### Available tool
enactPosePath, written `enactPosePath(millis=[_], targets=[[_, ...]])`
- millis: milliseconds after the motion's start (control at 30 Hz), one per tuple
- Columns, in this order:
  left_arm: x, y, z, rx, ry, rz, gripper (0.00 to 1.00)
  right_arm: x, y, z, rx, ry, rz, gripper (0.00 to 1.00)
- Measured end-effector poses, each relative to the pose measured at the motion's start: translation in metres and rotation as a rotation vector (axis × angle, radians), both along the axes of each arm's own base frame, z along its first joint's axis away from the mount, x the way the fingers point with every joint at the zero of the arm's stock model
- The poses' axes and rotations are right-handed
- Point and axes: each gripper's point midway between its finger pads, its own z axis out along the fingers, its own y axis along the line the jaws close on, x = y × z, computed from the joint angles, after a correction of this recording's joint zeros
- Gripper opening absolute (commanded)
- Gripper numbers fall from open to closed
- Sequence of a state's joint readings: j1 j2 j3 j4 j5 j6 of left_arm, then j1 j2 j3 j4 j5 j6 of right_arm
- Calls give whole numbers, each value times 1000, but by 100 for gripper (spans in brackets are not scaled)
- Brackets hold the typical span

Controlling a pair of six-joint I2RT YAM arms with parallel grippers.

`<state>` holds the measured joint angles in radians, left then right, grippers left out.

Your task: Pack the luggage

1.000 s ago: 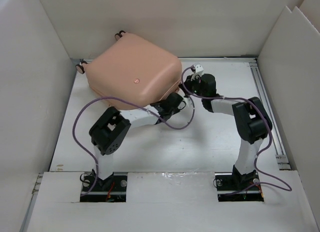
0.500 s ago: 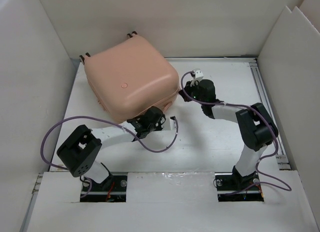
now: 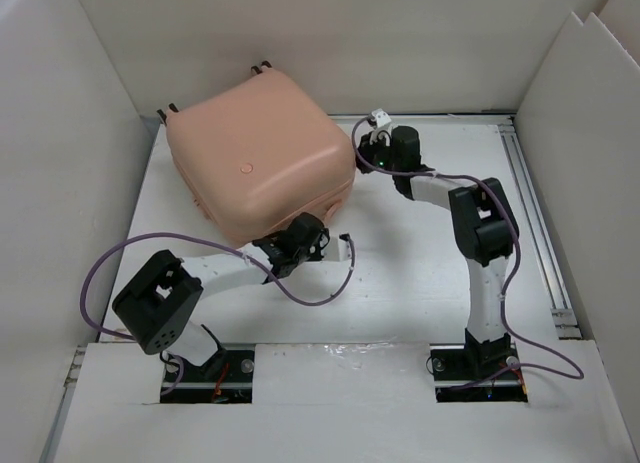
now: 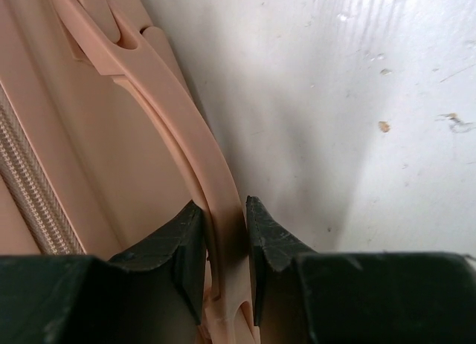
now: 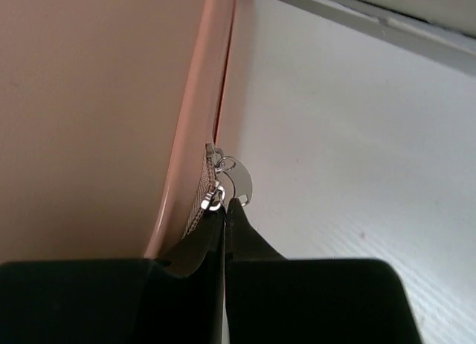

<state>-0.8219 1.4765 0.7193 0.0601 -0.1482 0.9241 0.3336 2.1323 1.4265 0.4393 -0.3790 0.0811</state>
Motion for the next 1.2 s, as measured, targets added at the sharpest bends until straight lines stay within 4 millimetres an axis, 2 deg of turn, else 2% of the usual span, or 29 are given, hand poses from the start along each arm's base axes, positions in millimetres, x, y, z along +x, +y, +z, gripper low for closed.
enactPosePath(millis=[100,333,367,400,467,500,533,633,767,867,933,1000,1033,1100,1200], targets=[[5,5,2,15,-19,17,0,7,11,1,66,-79,106,0],[9,17,1,48,-40,51,0,13,28,3,172,-162,228,0],[10,16,3,43,-44,56,22,12,28,4,182,-169,239,0],[10,16,4,43,-41,62,29,12,29,4,192,-175,246,0],[7,17,8,48,-1,77,39,12,28,6,203,-185,247,0],[5,16,12,45,29,99,52,12,28,6,206,-189,242,0],[3,15,18,36,64,122,53,11,27,6,209,-197,236,0],[0,-3,50,-40,152,170,54,12,25,6,216,-215,214,0],[22,-46,136,-271,142,216,54,11,22,6,227,-238,188,0],[38,-51,192,-430,133,263,56,9,23,6,235,-251,173,0],[56,-35,218,-525,138,347,56,9,23,6,239,-259,163,0],[81,-4,235,-603,126,468,55,8,23,6,243,-260,152,0],[96,19,241,-644,117,545,55,8,23,6,244,-261,148,0],[123,76,243,-708,92,729,54,7,23,6,245,-265,138,0],[147,183,235,-783,39,1034,53,5,23,7,245,-264,125,0]])
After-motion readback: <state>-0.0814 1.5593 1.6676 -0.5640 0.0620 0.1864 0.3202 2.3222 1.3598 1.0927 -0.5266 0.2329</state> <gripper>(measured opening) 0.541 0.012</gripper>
